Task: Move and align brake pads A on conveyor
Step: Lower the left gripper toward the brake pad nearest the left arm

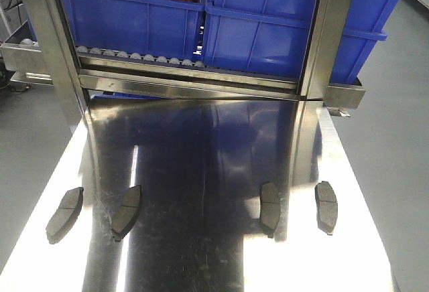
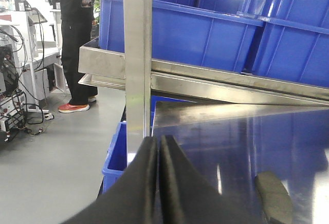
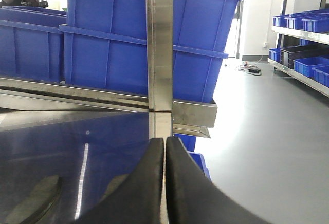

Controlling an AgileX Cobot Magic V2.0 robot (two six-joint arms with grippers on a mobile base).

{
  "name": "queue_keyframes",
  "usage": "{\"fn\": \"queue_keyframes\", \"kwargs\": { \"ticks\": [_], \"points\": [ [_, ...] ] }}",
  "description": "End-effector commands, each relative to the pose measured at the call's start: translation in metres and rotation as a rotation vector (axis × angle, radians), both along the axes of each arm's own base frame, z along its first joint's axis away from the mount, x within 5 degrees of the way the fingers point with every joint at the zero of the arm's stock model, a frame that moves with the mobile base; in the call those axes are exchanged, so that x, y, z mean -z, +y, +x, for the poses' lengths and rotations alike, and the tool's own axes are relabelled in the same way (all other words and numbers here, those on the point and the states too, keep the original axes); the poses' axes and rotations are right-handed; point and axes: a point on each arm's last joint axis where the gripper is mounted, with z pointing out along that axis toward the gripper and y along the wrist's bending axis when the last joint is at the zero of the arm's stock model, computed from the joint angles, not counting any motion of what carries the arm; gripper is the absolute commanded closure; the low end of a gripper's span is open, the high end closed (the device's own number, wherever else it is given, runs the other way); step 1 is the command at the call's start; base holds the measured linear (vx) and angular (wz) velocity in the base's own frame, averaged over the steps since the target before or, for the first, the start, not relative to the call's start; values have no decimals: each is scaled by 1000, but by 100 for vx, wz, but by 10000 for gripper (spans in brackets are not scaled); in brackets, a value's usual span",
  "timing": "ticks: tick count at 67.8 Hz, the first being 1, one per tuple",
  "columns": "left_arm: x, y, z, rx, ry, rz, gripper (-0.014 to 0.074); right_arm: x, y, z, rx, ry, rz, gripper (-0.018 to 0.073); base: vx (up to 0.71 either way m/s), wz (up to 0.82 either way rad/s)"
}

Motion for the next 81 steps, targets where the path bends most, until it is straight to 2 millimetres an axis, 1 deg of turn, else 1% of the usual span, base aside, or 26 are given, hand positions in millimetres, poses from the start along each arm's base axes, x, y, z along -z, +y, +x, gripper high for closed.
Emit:
{"fn": "queue_keyframes", "kwargs": {
  "ticks": [1, 81],
  "points": [
    [-1, -1, 0, 7, -66, -13, 603, -4, 1, -1, -4, -79, -10, 571, 0, 0],
    [-1, -1, 0, 7, -66, -13, 603, -4, 1, -1, -4, -78, -10, 571, 0, 0]
  ]
}}
